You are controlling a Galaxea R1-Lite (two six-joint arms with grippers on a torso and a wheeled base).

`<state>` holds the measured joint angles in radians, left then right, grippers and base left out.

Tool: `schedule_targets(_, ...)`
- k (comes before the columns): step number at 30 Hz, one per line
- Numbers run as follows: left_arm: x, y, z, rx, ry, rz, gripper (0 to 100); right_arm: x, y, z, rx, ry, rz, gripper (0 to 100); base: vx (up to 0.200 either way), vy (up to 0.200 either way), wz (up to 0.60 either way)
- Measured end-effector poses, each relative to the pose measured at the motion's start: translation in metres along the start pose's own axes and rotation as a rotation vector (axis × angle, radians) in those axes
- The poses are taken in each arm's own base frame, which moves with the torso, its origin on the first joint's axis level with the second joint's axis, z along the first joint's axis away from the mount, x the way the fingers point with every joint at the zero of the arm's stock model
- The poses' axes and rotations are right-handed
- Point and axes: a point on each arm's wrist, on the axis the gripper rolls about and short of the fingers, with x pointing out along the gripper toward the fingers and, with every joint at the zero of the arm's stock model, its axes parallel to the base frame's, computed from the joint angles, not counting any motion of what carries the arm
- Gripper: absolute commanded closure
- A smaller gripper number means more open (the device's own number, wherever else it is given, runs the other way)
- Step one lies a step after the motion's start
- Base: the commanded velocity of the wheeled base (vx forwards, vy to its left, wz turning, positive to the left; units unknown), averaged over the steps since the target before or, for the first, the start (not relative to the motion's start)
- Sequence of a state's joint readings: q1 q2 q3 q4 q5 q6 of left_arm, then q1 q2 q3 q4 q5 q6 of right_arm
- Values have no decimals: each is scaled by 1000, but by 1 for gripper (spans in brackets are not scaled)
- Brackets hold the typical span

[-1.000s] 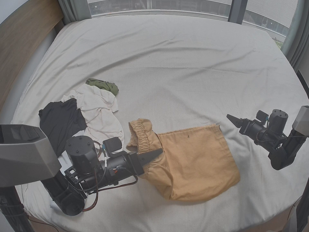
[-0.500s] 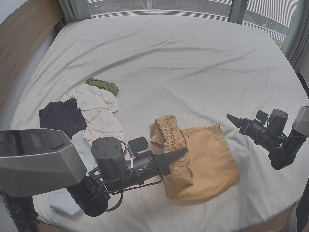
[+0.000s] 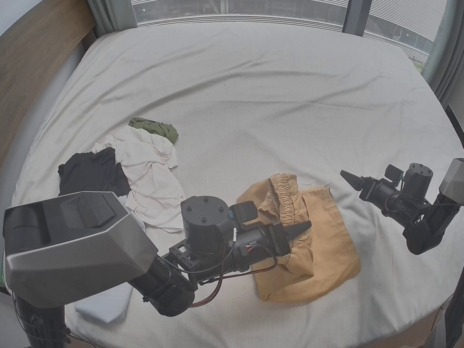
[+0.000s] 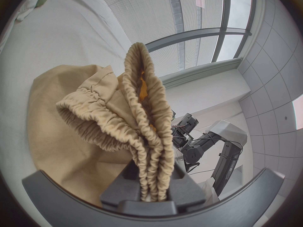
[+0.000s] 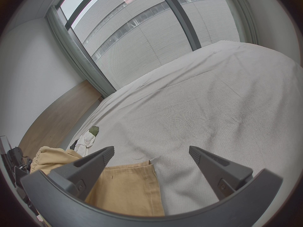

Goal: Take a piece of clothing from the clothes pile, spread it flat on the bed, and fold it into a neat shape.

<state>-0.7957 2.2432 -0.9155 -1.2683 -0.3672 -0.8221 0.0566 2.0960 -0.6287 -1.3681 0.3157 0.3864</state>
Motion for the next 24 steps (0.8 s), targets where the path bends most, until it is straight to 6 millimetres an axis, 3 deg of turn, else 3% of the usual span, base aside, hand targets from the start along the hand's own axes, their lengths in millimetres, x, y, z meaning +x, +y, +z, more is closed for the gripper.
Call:
schedule_targets(7, 16, -11, 0, -5, 30, -14, 100, 0, 0, 2, -2, -5, 1, 0, 0, 0, 0)
schedule_targets(24, 50, -10, -8, -12, 71, -14, 100, 0, 0, 3, -2, -12, 2, 0, 0, 0, 0)
